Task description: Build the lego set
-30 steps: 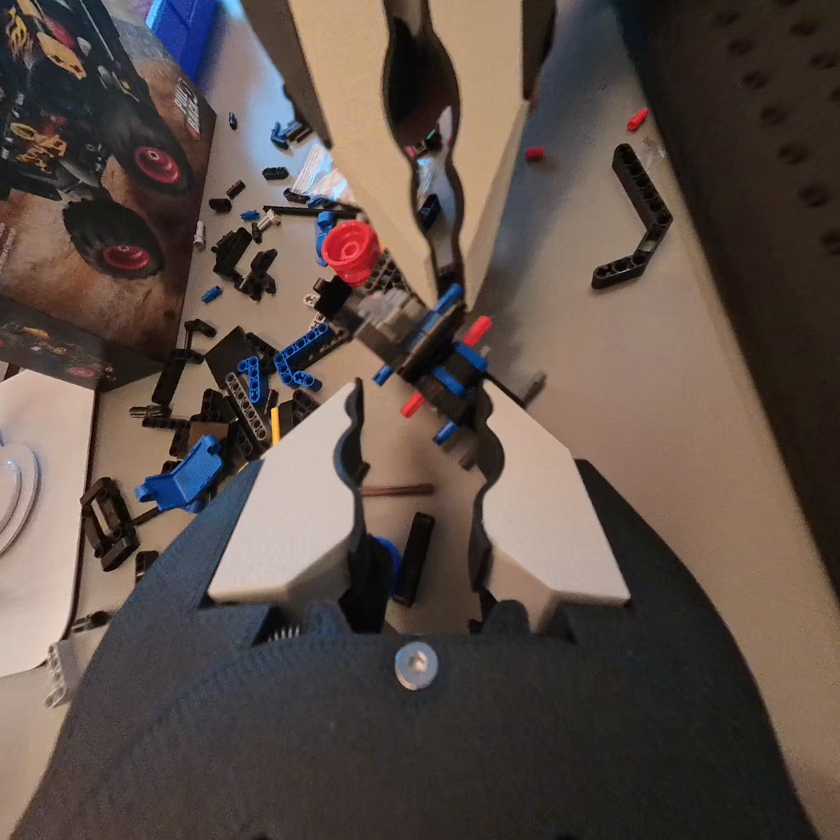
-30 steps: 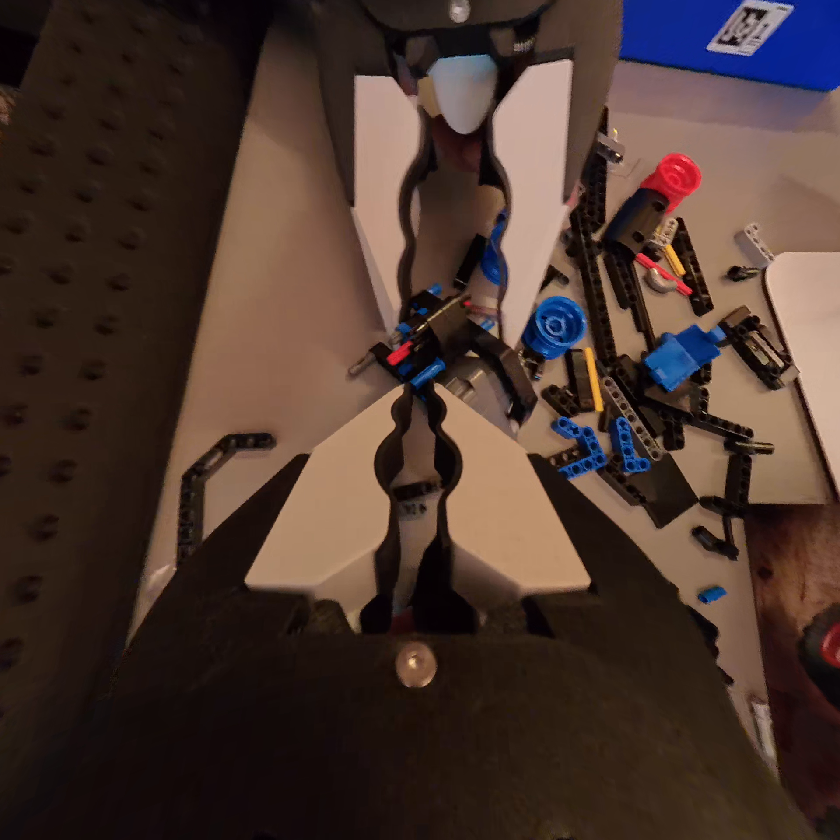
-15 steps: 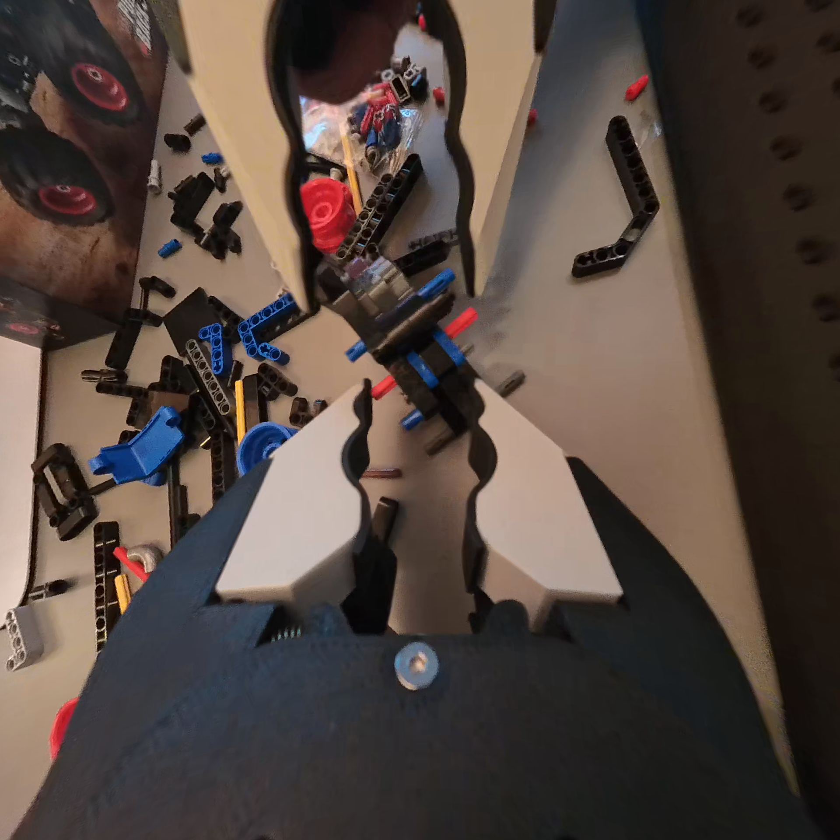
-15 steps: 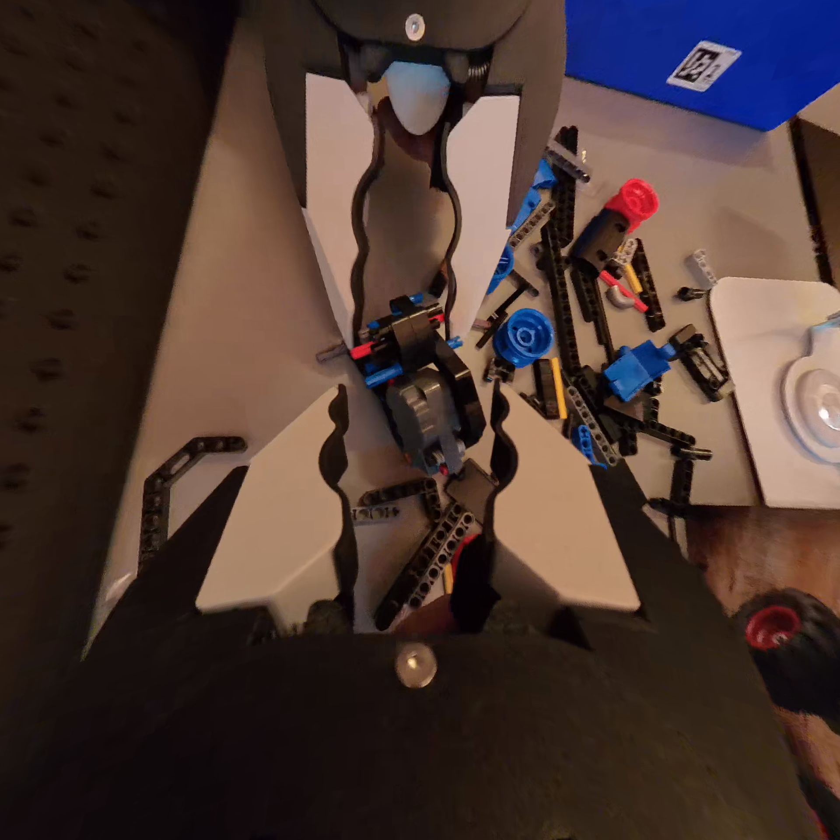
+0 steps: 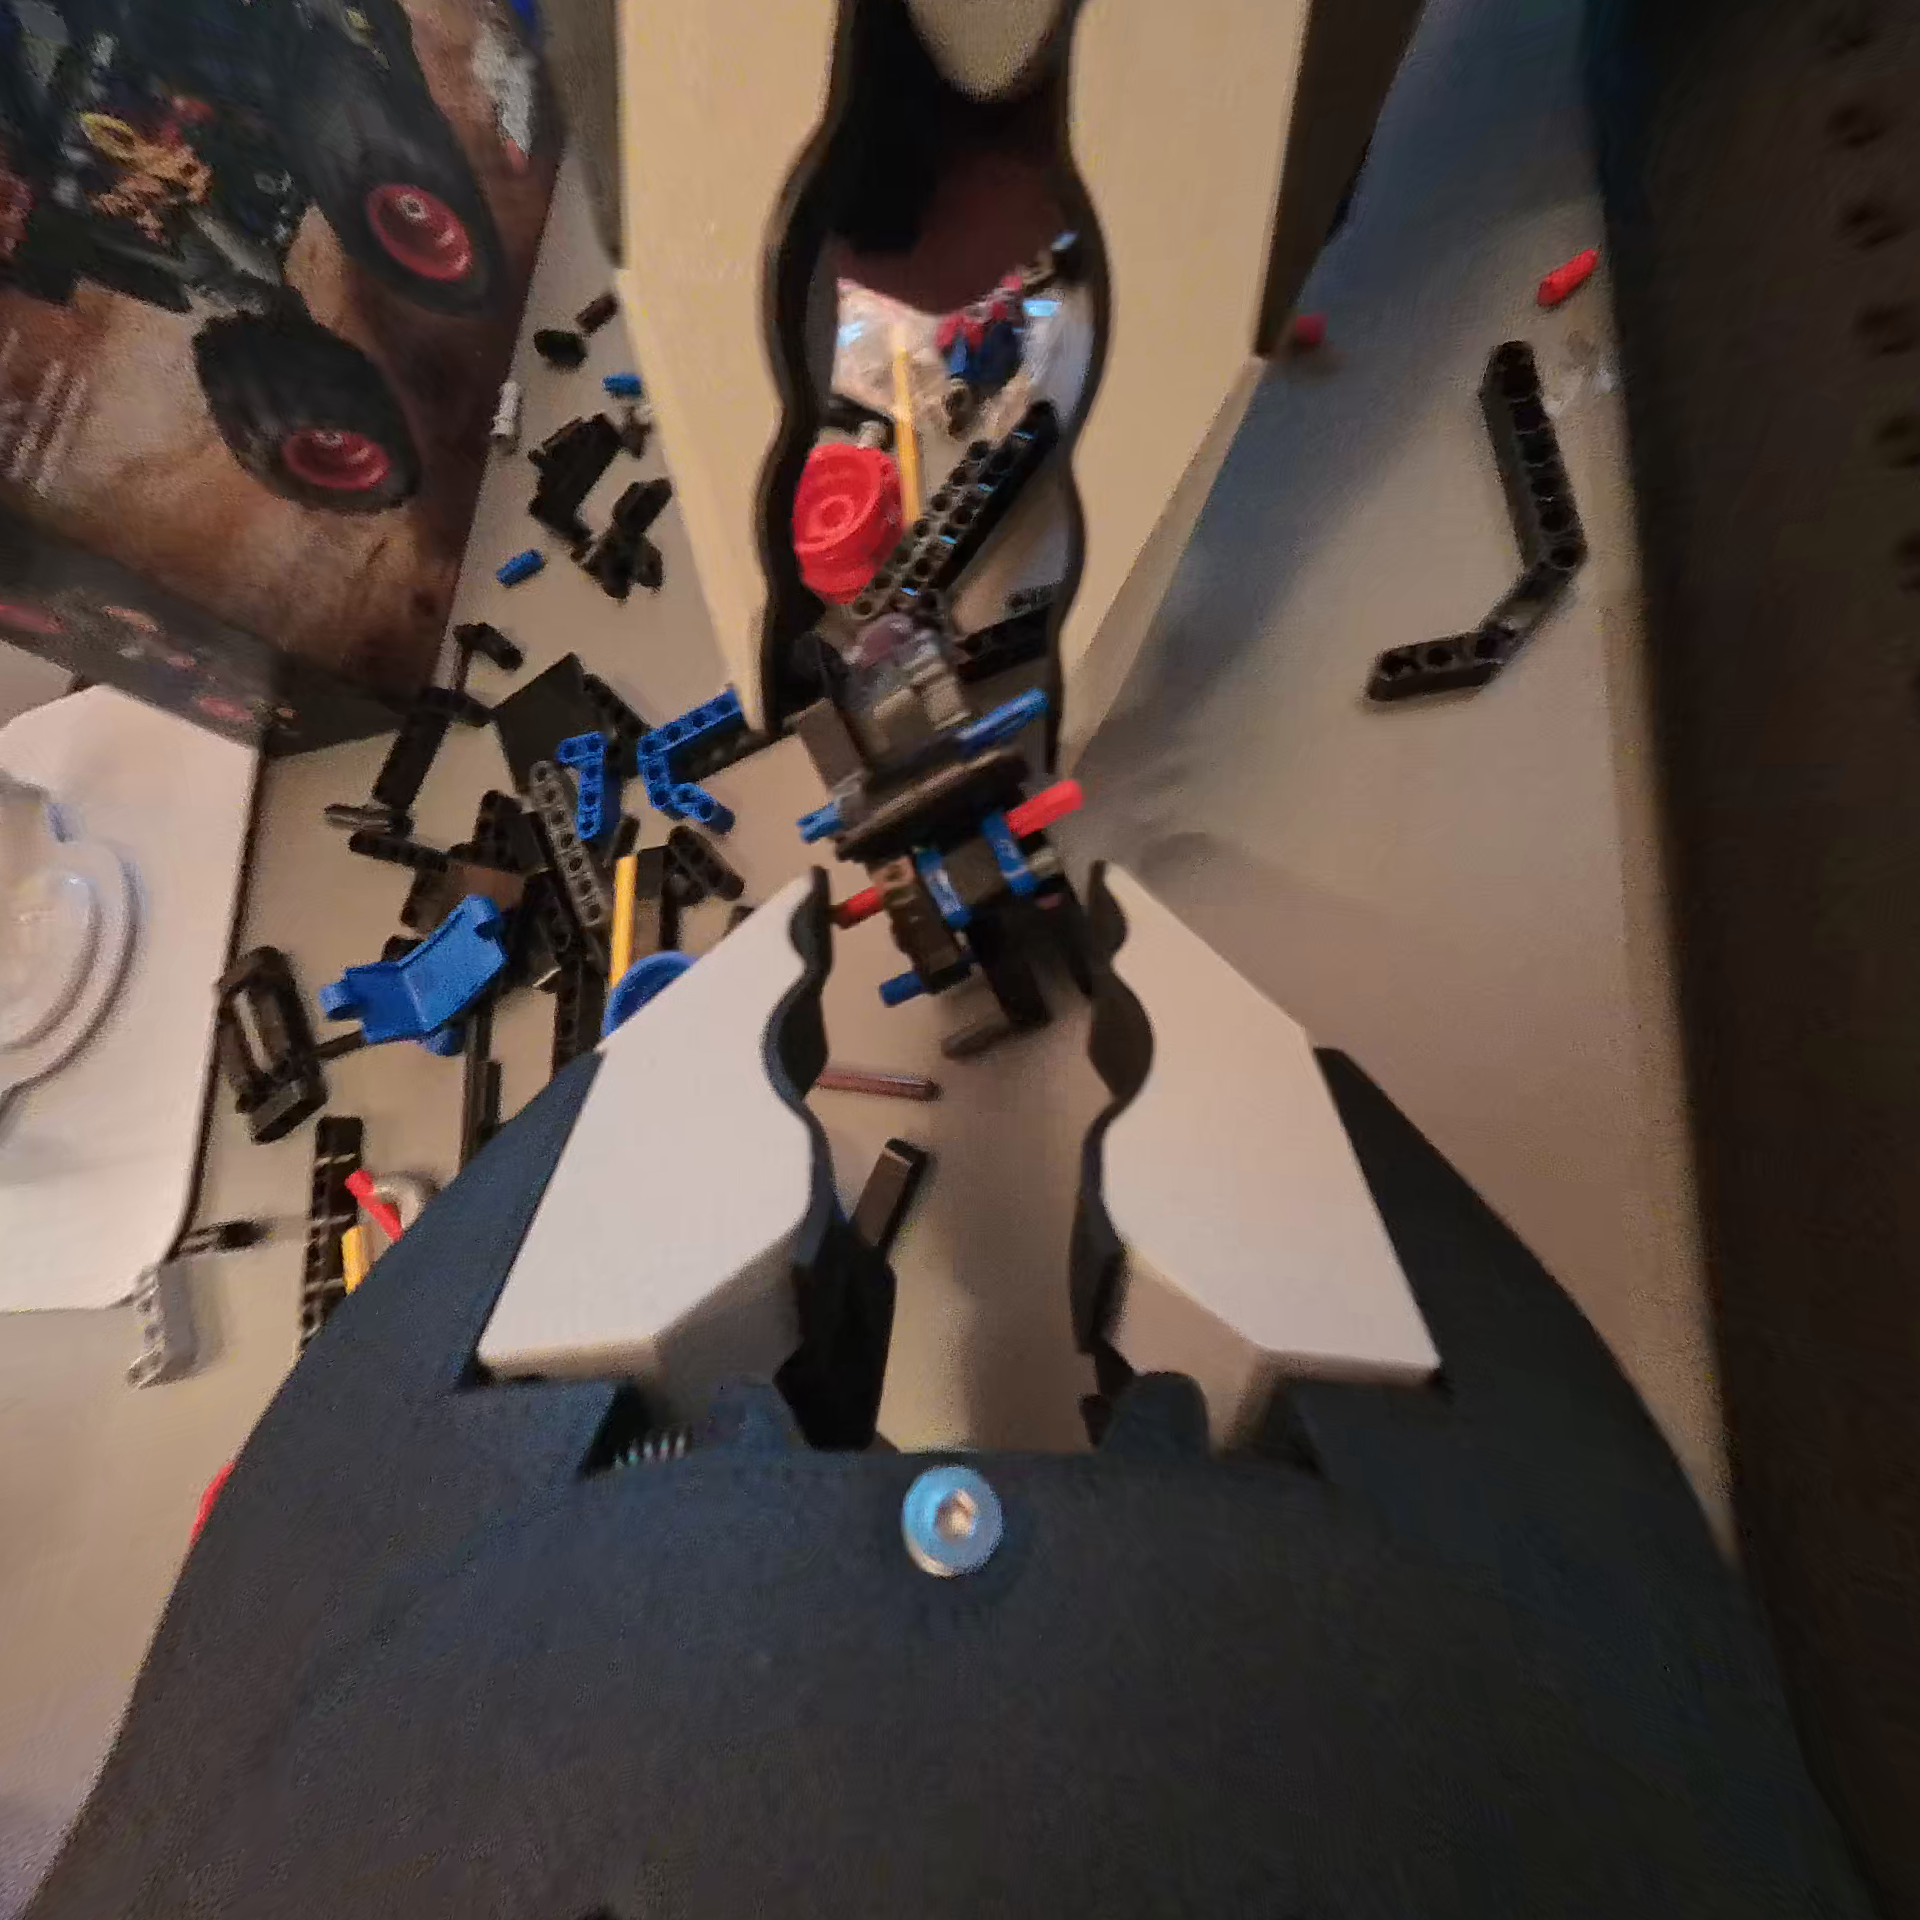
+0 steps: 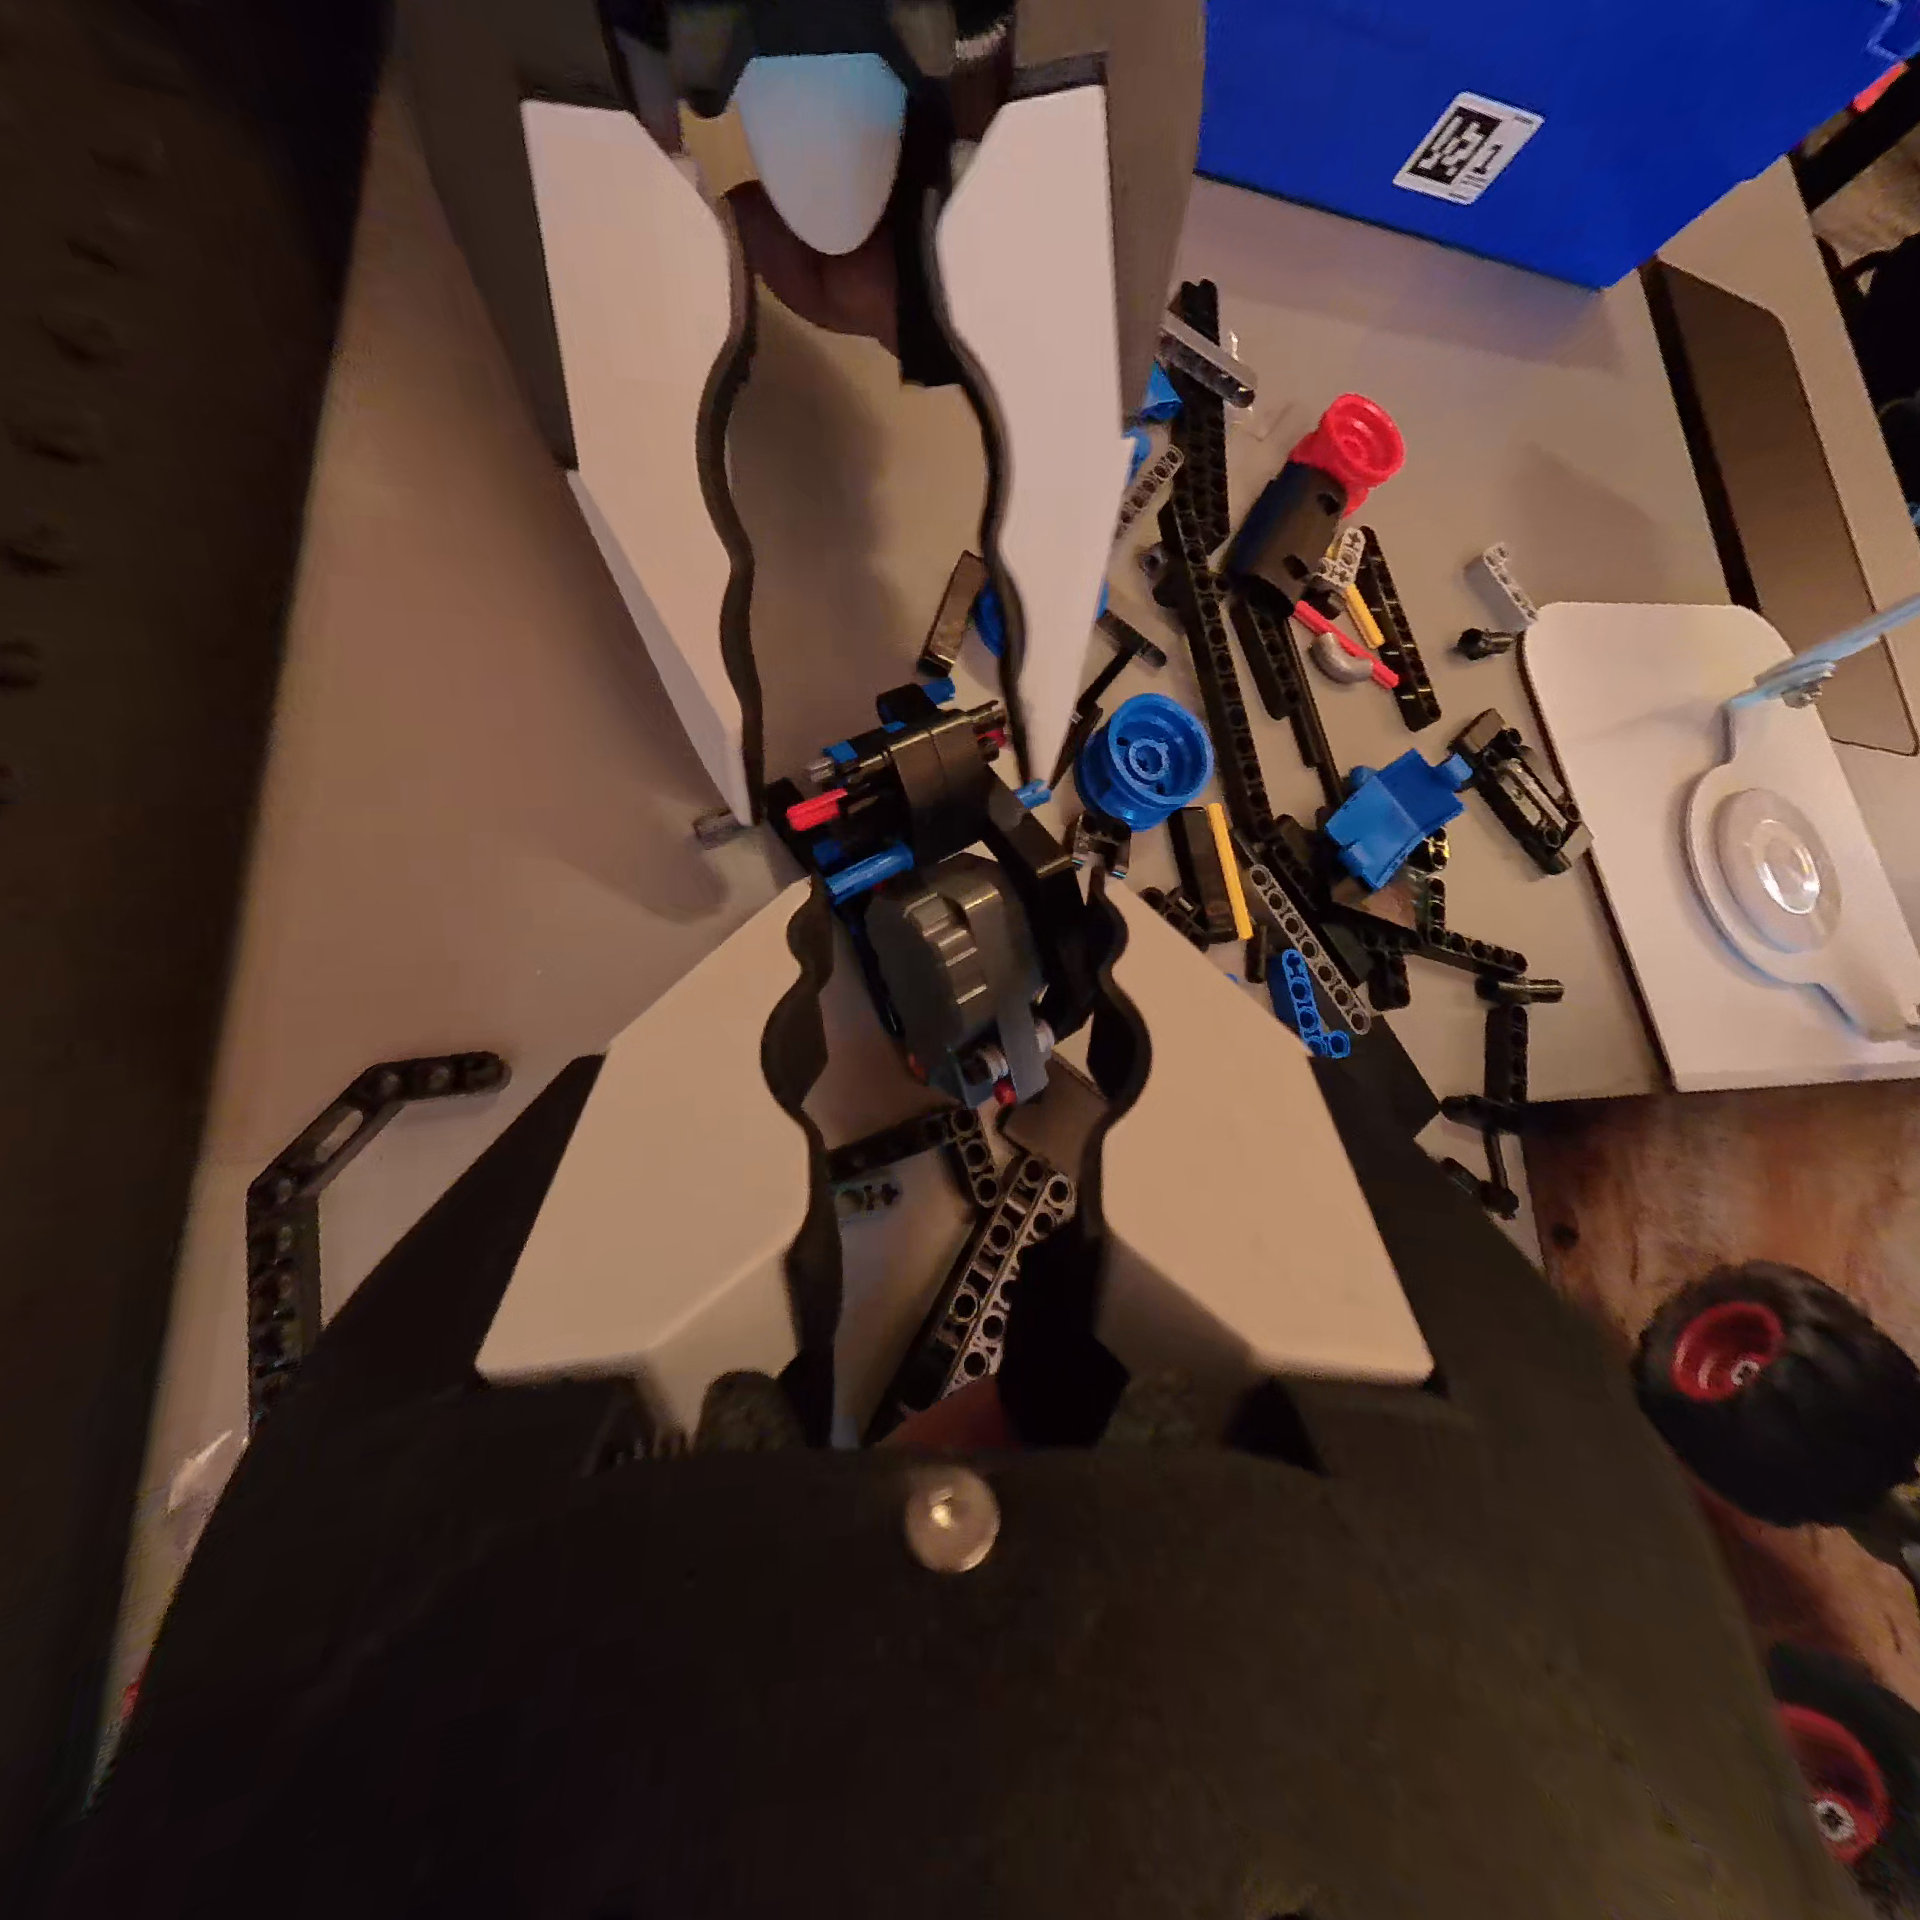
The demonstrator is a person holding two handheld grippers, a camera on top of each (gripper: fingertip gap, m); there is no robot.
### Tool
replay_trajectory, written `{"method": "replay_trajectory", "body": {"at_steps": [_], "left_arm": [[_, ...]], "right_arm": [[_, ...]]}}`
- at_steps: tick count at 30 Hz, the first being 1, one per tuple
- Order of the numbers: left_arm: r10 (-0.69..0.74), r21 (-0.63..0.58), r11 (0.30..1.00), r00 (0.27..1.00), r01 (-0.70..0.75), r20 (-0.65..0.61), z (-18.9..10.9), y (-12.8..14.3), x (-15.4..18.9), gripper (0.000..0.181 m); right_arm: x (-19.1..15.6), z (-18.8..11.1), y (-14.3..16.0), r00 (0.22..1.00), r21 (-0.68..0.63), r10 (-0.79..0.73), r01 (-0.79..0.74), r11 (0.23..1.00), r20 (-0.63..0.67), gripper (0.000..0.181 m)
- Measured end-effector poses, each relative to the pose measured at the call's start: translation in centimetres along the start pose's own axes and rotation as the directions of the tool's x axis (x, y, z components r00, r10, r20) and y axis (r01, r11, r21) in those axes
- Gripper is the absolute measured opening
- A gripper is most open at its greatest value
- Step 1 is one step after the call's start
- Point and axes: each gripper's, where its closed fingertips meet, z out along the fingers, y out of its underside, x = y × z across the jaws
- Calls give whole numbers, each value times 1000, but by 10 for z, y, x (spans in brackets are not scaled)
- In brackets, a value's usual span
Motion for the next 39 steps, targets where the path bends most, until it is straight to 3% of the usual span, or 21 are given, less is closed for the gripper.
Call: {"method": "replay_trajectory", "body": {"at_steps": [6,14,19,24,28,31,34,36,38,39], "left_arm": [[-38,-33,999,995,41,95,1,4,-14,38],[273,-114,961,926,-252,261,-2,-7,-18,32],[390,-129,921,875,-368,286,-4,-14,-15,32],[389,-124,921,880,-369,271,-2,-14,-11,32],[358,-87,934,900,-348,247,0,-14,-7,36],[306,-59,952,929,-300,206,2,-15,-2,64],[289,-36,957,936,-287,201,1,-18,1,70],[284,-42,959,938,-281,201,3,-17,2,65],[285,-79,959,926,-274,248,4,-13,-7,41],[286,-76,958,925,-276,251,5,-13,-8,39]], "right_arm": [[8,-1,3,993,-27,36,-39,999,-115,46],[0,-16,2,980,11,-84,88,996,-181,54],[3,-24,3,953,-5,-181,186,983,-242,60],[-5,-20,3,947,-23,-234,235,972,-220,45],[-6,-19,7,952,-27,-221,221,975,-210,44],[-6,-21,9,949,-31,-222,221,975,-222,44],[-5,-22,9,947,-29,-219,218,976,-236,44],[-5,-22,9,946,-24,-217,217,976,-243,44],[-5,-22,9,945,-20,-214,216,976,-249,44],[-5,-23,9,944,-19,-214,216,976,-251,44]]}}
